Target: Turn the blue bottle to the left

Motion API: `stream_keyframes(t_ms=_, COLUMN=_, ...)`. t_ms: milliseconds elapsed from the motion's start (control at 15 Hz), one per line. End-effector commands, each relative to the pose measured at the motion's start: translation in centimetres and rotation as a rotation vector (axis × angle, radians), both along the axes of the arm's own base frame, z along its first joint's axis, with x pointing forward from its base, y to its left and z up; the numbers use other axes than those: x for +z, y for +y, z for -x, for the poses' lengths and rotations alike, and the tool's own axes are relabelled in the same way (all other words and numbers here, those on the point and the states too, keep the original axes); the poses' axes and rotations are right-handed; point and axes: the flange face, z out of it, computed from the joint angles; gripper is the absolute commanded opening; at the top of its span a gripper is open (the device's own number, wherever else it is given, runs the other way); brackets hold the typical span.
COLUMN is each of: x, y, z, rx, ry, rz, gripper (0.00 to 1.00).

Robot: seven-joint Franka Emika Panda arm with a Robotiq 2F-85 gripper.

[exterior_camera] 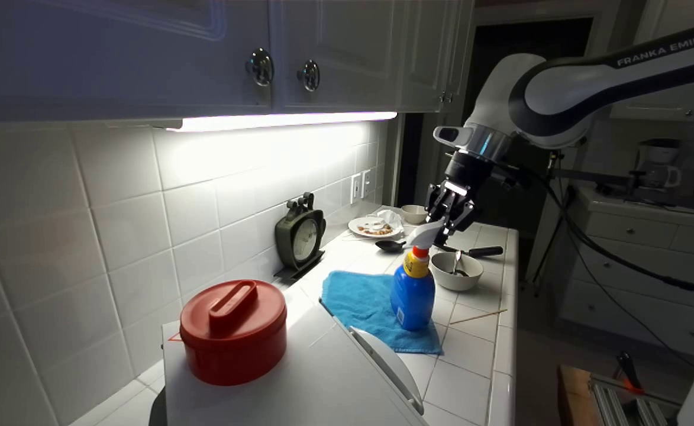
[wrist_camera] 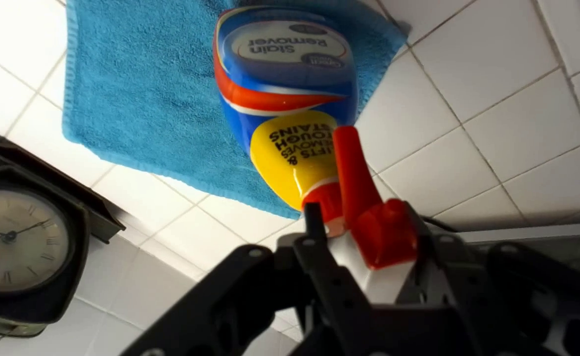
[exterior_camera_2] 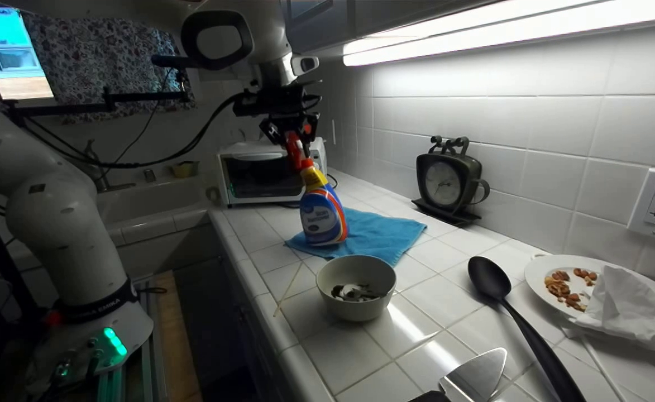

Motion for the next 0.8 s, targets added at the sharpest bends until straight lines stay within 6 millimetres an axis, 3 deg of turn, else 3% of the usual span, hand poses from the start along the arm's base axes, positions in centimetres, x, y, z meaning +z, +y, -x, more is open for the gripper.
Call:
stream_keyframes(t_ms=0, x=2.6, y=-0.9, z=0.4, rx=0.115, ry=-0.135, rz=0.026, gripper=0.14)
stream_keyframes(t_ms=733, x=3.5, y=-2.9, z=1.0, rx=0.367, ry=-0.269, rz=-0.172, gripper=0.14)
